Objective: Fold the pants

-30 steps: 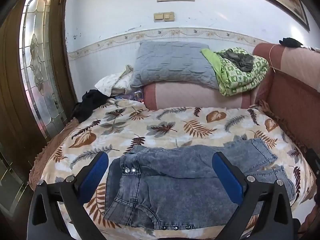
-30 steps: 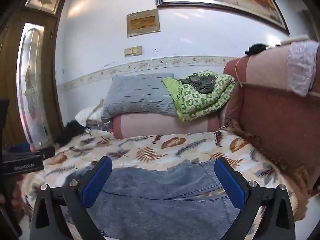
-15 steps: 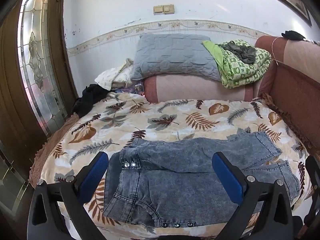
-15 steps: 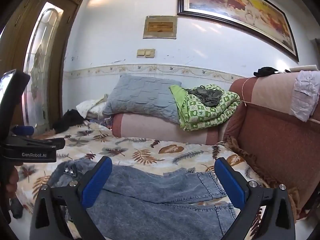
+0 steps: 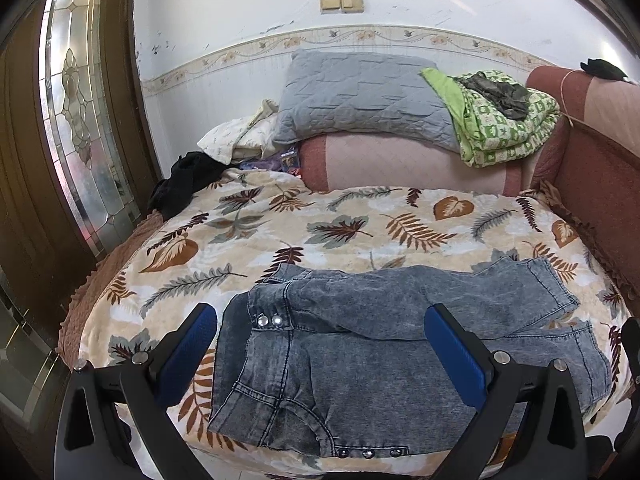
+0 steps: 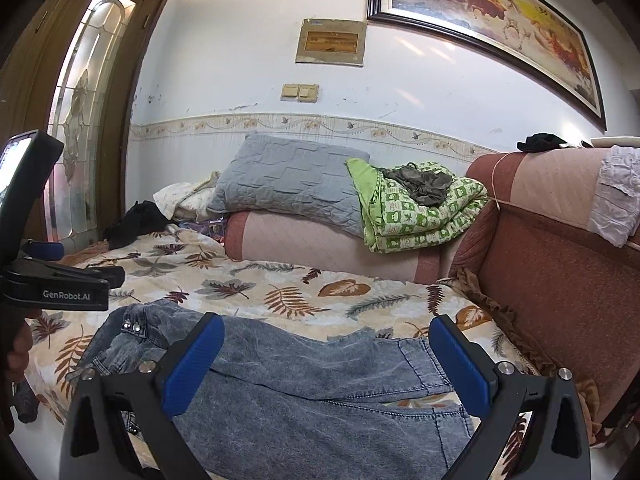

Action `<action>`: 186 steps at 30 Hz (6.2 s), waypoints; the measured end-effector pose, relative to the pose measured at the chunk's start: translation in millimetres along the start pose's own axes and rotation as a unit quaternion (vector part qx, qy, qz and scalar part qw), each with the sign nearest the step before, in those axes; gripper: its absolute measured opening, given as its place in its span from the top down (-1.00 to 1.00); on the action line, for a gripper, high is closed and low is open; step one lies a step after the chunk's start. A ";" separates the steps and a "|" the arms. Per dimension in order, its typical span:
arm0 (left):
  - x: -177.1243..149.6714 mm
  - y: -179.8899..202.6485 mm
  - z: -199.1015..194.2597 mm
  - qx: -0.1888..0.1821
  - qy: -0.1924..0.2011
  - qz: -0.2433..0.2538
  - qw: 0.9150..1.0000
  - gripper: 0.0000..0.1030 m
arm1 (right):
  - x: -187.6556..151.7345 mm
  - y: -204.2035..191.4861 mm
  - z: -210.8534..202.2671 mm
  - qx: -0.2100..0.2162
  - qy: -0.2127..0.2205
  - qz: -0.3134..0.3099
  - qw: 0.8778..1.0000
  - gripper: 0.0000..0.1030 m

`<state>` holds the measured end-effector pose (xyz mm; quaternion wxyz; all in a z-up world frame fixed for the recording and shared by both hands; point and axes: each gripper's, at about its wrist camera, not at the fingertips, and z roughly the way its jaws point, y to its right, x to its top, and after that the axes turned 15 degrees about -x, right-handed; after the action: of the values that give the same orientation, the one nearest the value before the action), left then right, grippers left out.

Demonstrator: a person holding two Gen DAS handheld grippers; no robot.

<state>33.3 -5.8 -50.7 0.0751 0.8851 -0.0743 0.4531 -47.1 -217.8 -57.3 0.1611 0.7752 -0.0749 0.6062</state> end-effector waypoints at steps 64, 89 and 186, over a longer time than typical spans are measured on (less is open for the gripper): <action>15.3 -152.8 162.2 0.029 -0.181 -0.085 0.979 -1.00 | -57.6 94.2 322.2 -0.035 -0.264 0.117 0.957 -1.00; 46.5 -179.8 366.3 -0.063 -0.362 -0.180 0.913 0.71 | -67.6 149.6 402.5 -0.051 -0.304 0.164 0.937 -1.00; -85.2 -31.2 93.7 -0.180 -0.153 -0.038 0.971 -0.36 | -153.4 106.5 204.6 0.047 -0.450 0.128 0.882 0.07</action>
<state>64.4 11.3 -176.3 0.2381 0.9180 -0.1311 0.2887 68.2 -399.4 -231.8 -0.0062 0.9550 -0.2094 0.2100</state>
